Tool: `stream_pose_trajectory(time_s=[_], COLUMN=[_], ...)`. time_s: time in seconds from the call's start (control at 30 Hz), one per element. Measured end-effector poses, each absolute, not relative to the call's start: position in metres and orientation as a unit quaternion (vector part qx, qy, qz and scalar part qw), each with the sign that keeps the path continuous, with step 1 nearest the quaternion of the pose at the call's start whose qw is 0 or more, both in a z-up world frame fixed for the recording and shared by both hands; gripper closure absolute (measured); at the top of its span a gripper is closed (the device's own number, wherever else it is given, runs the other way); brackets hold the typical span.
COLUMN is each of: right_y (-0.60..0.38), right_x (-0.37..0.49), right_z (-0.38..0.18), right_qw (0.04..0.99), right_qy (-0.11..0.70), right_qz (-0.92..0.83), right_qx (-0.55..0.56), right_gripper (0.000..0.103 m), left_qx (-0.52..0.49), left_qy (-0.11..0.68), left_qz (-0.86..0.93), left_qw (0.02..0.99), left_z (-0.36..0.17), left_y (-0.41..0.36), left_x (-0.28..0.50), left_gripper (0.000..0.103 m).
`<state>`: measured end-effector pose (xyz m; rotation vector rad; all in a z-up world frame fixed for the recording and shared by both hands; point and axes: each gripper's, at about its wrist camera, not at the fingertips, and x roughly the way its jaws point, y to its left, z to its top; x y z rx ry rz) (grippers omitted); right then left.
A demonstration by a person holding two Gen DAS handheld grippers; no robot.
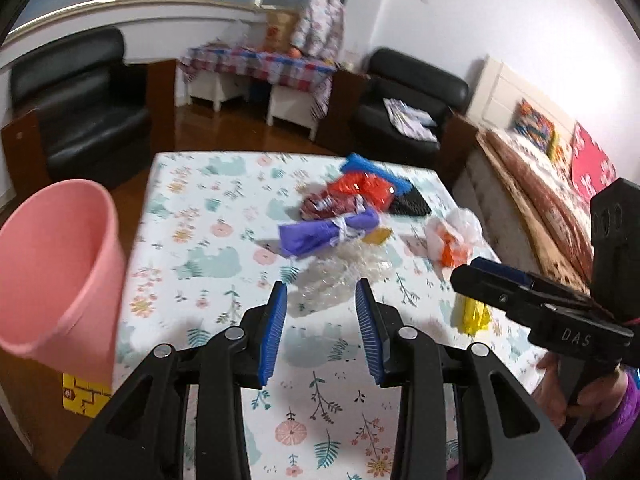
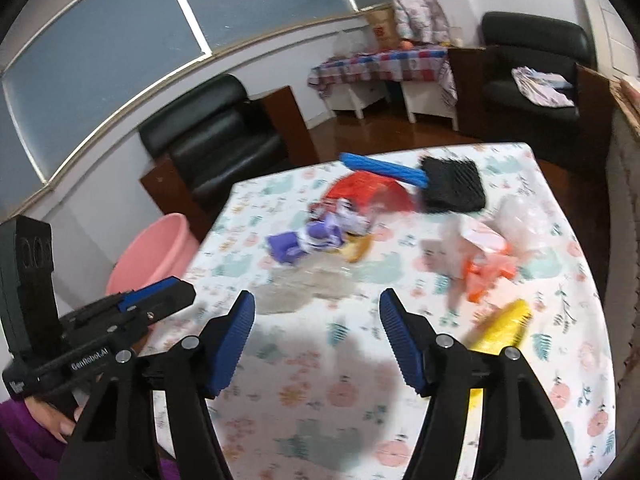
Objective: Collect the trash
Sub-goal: 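Move both grippers back over the table, then grasp the bubble wrap with the left gripper while the right gripper grasps the yellow bag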
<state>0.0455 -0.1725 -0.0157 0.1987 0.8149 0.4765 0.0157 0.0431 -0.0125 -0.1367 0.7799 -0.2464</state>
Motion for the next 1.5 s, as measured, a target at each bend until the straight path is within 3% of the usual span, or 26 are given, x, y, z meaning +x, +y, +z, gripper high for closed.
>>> stream_pose_trajectory(time_s=[0.57,0.87,0.97,1.07,1.23,1.33,1.5], right_y=[-0.251,-0.236,-0.236,-0.239,-0.247,-0.247,-0.240], right_x=[0.036,0.053,0.054,0.052,0.049,0.045,0.038], right_z=[-0.051,-0.071,-0.075,-0.075,-0.076,-0.073,-0.064], right_qw=[0.873,0.852,0.850,0.850,0.848,0.850,0.856], right_qy=[0.453,0.498,0.503,0.503,0.502,0.498,0.487], right_qz=[0.105,0.084,0.077,0.064,0.066,0.073,0.098], right_qx=[0.144,0.138,0.139,0.141,0.155,0.154,0.142], right_gripper=[0.038,0.038,0.040,0.053,0.084,0.090,0.091], left_qx=[0.085,0.067,0.060,0.055,0.047,0.037,0.023], left_qy=[0.417,0.423,0.419,0.421,0.416,0.408,0.390], left_qz=[-0.190,-0.208,-0.220,-0.230,-0.238,-0.239,-0.236], left_qw=[0.885,0.879,0.879,0.876,0.876,0.881,0.890], left_z=[-0.052,-0.066,-0.066,-0.065,-0.062,-0.055,-0.039], left_y=[0.007,0.013,0.016,0.016,0.015,0.018,0.024], left_x=[0.067,0.073,0.069,0.066,0.057,0.051,0.037], left_gripper=[0.067,0.068,0.083,0.090,0.096,0.096,0.096])
